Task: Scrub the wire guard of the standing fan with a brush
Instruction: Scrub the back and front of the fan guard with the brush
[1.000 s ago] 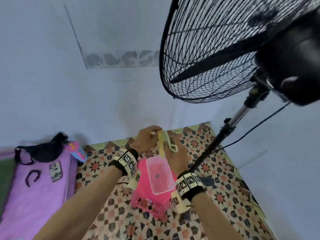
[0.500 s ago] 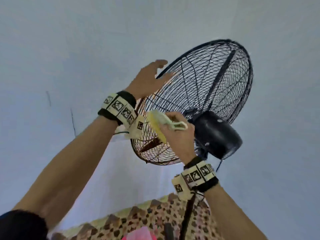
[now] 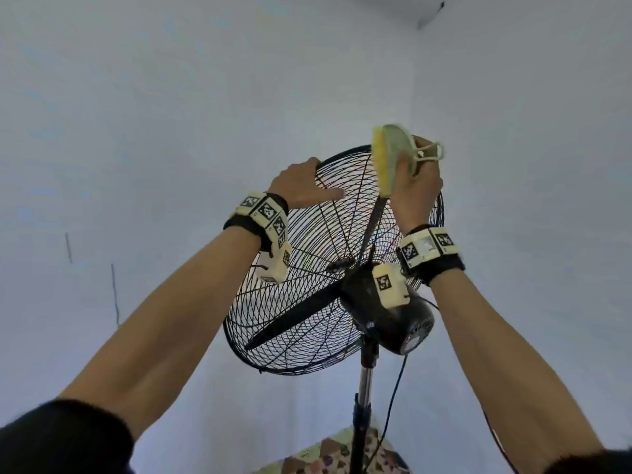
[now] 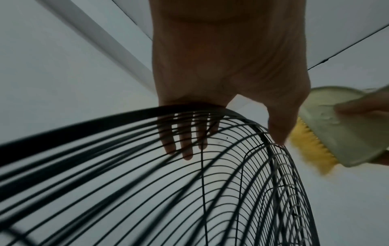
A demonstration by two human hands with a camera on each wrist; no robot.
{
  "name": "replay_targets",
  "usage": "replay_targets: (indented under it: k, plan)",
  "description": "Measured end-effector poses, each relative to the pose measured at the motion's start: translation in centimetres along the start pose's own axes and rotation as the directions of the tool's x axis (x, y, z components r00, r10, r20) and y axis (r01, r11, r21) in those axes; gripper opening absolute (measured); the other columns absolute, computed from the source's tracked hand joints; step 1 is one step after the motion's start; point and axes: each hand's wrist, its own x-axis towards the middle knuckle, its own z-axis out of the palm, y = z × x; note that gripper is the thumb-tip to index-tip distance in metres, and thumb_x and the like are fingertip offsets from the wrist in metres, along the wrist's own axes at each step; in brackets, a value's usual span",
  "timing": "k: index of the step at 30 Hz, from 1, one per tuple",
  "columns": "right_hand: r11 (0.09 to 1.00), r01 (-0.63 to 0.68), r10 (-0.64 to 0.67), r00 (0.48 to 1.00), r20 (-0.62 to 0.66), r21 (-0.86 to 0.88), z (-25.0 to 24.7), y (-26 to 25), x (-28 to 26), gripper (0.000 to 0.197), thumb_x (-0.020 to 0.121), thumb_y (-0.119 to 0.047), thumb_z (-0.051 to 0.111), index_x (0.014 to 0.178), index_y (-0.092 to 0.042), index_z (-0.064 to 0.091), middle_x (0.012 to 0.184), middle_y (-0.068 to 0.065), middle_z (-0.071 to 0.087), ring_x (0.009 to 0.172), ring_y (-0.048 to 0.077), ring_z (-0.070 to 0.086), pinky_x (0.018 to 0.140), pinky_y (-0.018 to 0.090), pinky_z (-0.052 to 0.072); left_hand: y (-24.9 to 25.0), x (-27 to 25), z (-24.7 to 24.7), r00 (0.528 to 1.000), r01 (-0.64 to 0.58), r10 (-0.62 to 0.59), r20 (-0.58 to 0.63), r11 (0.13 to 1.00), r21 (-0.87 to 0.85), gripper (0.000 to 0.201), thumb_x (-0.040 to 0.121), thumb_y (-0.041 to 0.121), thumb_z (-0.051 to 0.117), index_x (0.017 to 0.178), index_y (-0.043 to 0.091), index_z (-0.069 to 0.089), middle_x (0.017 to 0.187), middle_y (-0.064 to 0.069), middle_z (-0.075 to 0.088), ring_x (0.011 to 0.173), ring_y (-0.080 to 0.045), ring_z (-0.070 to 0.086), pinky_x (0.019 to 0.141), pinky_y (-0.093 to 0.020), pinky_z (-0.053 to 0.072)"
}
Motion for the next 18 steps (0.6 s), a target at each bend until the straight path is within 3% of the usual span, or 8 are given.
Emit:
replay_targets:
  k: [3, 5, 7, 9, 12, 14, 15, 18]
  plan:
    - [0.979, 0.129, -0.126, 0.992, 0.03, -0.157, 0.1, 0.8, 2.8, 0.03, 0.107, -0.023, 0.05, 0.13, -0.009, 0.063, 0.104, 0.005, 0.072, 0.079, 0.014, 0.058, 0.058, -0.003, 0.032, -0.3, 0.2, 0.2, 1.0, -0.013, 0.013, 0.0, 1.0, 0.0, 0.102, 0.069, 0.067, 0.086, 0.15, 0.021, 0.043, 0.136, -0.004, 0.063, 0.122, -0.028, 0.06, 0.105, -0.042, 0.049]
    - [0.956, 0.188, -0.18, 0.982, 0.056, -0.223, 0.3, 1.4, 3.5, 0.032, 0.107, -0.024, 0.05, 0.132, -0.01, 0.065, 0.11, 0.012, 0.075, 0.083, 0.013, 0.06, 0.063, 0.0, 0.034, -0.9, -0.1, 0.6, 0.999, -0.003, 0.003, -0.052, 1.0, -0.007, 0.106, 0.064, 0.071, 0.086, 0.151, 0.028, 0.043, 0.136, -0.001, 0.065, 0.123, -0.026, 0.061, 0.106, -0.043, 0.049]
    - [0.931, 0.236, -0.214, 0.971, 0.109, -0.279, 1.0, 1.8, 3.2, 0.033, 0.107, -0.024, 0.05, 0.133, -0.01, 0.065, 0.106, 0.011, 0.076, 0.078, 0.015, 0.064, 0.067, 0.014, 0.043, -1.3, -0.3, 1.0, 0.994, 0.019, -0.019, -0.105, 1.0, -0.001, 0.107, 0.061, 0.076, 0.085, 0.151, 0.034, 0.043, 0.132, 0.001, 0.066, 0.121, -0.025, 0.062, 0.104, -0.042, 0.05]
    - [0.902, 0.316, -0.28, 0.947, 0.158, -0.295, 1.8, 1.4, 1.7, 0.032, 0.107, -0.023, 0.05, 0.132, -0.012, 0.066, 0.095, -0.001, 0.074, 0.063, -0.001, 0.056, 0.06, 0.011, 0.039, -1.4, -0.5, 1.3, 0.988, 0.036, -0.034, -0.149, 0.999, 0.013, 0.106, 0.06, 0.077, 0.085, 0.148, 0.036, 0.044, 0.129, 0.002, 0.067, 0.119, -0.026, 0.063, 0.102, -0.042, 0.05]
    - [0.849, 0.499, -0.403, 0.823, 0.402, -0.171, 2.7, 0.4, -1.8, 0.036, 0.106, -0.013, 0.05, 0.14, -0.019, 0.059, 0.092, -0.007, 0.069, 0.057, -0.01, 0.046, 0.056, 0.008, 0.038, -1.3, -0.7, 1.7, 0.982, 0.049, -0.041, -0.183, 0.998, 0.041, 0.101, 0.062, 0.073, 0.086, 0.145, 0.031, 0.046, 0.131, 0.001, 0.068, 0.119, -0.026, 0.064, 0.101, -0.042, 0.051]
    - [0.814, 0.572, -0.422, 0.701, 0.575, -0.102, 2.5, -0.5, -3.6, 0.039, 0.105, -0.013, 0.049, 0.143, -0.019, 0.053, 0.086, -0.001, 0.068, 0.06, -0.003, 0.051, 0.057, 0.022, 0.048, -1.3, -0.7, 1.8, 0.978, 0.071, -0.058, -0.202, 0.996, 0.057, 0.094, 0.065, 0.069, 0.085, 0.141, 0.024, 0.052, 0.132, -0.001, 0.068, 0.118, -0.028, 0.065, 0.098, -0.04, 0.051]
    - [0.819, 0.567, -0.413, 0.69, 0.594, -0.09, 2.4, -1.0, -3.6, 0.038, 0.106, -0.014, 0.048, 0.143, -0.017, 0.051, 0.087, 0.003, 0.069, 0.06, 0.006, 0.057, 0.057, 0.027, 0.052, -1.3, -0.7, 1.8, 0.976, 0.083, -0.069, -0.208, 0.995, 0.059, 0.094, 0.065, 0.069, 0.085, 0.139, 0.021, 0.053, 0.131, -0.002, 0.068, 0.117, -0.028, 0.066, 0.096, -0.04, 0.05]
    - [0.912, 0.381, -0.312, 0.885, 0.346, -0.151, 1.9, -0.7, -0.7, 0.034, 0.106, -0.013, 0.049, 0.139, -0.006, 0.052, 0.101, 0.011, 0.073, 0.067, 0.016, 0.065, 0.056, 0.01, 0.05, -1.2, -0.8, 1.8, 0.978, 0.098, -0.086, -0.192, 0.994, 0.05, 0.106, 0.059, 0.078, 0.084, 0.14, 0.02, 0.048, 0.128, 0.0, 0.067, 0.116, -0.027, 0.064, 0.093, -0.04, 0.047]
